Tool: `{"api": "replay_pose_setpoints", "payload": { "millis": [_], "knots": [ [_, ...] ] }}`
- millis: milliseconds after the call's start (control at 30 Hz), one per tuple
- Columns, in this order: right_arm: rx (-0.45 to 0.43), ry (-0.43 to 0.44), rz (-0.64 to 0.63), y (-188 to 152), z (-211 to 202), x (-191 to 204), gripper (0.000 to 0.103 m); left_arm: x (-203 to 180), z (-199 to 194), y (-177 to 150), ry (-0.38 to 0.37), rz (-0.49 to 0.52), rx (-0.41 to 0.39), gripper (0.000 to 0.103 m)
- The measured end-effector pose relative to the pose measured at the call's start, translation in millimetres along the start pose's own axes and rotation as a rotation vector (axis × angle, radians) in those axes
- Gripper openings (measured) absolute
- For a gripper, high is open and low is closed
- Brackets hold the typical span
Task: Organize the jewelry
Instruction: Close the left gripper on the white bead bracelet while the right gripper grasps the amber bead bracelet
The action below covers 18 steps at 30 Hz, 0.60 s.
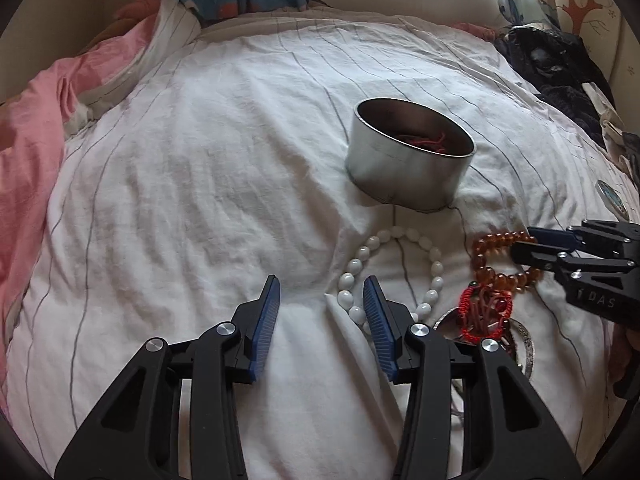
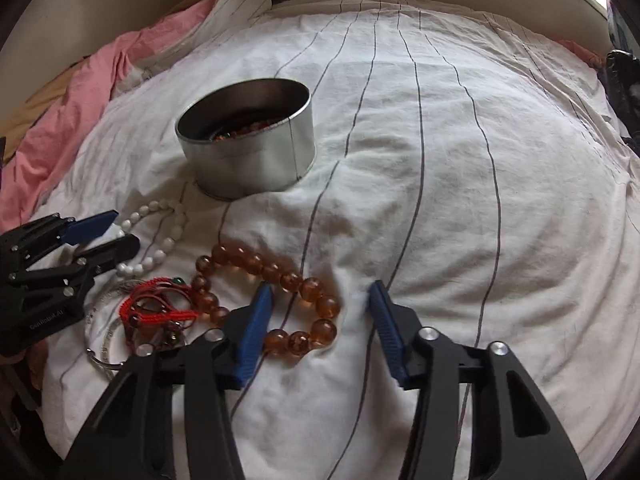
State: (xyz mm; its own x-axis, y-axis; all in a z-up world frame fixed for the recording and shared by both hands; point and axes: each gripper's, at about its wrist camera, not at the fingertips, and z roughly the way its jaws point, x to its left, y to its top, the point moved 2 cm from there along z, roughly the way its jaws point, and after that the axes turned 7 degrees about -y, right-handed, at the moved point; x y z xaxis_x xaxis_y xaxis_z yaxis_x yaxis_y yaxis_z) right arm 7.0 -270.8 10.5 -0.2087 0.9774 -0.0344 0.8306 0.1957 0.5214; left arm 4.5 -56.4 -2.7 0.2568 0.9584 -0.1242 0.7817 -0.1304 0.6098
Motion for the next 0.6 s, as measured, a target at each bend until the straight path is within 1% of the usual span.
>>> {"api": "replay_pose_setpoints", "payload": {
  "millis": [33,67,100,167,233,267,300,333,367,400,433,467,500,600],
  "knots": [
    [-0.005,0.002,-0.003,0.3,-3.5,-0.2,0.02,4.7,-1.7,-0.1,0.017,-0.013,-0.005,0.04],
    [-0.014,0.005,-0.008,-0.9,-7.0,-1.8,0.014,8.4,-2.6,-0.4,0.014,-0.03,-0.007,0.039],
    [-0.017,0.02,-0.002,-1.7,-8.6,-4.3,0.014,10.7,-2.8,0.0,0.003,-0.037,-0.008,0.039],
    [-0.016,0.037,0.014,-1.7,-9.1,-7.8,0.015,7.2,-2.2,0.1,-0.009,-0.022,-0.008,0.04],
    [-0.005,0.044,0.023,-2.7,-5.1,-9.3,0.039,0.5,1.9,-1.1,-0.015,0.009,0.007,0.043],
    [0.004,0.032,0.009,-3.7,-1.4,-6.8,0.05,-3.6,4.1,-1.0,-0.007,0.033,0.014,0.043],
    [0.009,0.007,-0.019,-4.4,1.5,-2.3,0.05,-6.5,5.0,-1.3,0.008,0.053,0.017,0.043],
    [0.007,-0.013,-0.046,-4.6,1.9,1.9,0.05,-8.1,5.0,-1.6,0.016,0.066,0.019,0.035],
    [0.008,0.004,-0.053,-4.9,1.2,3.9,0.038,-8.3,3.9,-1.6,0.022,0.068,0.019,0.025],
    [0.007,0.002,-0.046,-4.4,-1.2,2.8,0.018,-5.8,2.4,-1.0,0.041,0.068,0.016,0.018],
    [0.001,0.014,-0.036,-4.7,-3.9,-0.2,0.013,-2.4,0.7,-0.4,0.056,0.059,0.012,0.014],
    [-0.001,0.054,-0.001,-4.6,-6.9,-6.2,0.013,1.2,-1.2,0.4,0.071,0.047,0.006,0.009],
    [-0.006,0.083,0.028,-4.5,-10.0,-10.6,0.013,4.3,-3.2,1.3,0.081,0.039,-0.001,0.009],
    [-0.021,0.108,0.057,-1.3,-14.0,-17.5,0.013,8.5,-3.5,2.0,0.047,0.01,0.003,0.01]
  ]
}}
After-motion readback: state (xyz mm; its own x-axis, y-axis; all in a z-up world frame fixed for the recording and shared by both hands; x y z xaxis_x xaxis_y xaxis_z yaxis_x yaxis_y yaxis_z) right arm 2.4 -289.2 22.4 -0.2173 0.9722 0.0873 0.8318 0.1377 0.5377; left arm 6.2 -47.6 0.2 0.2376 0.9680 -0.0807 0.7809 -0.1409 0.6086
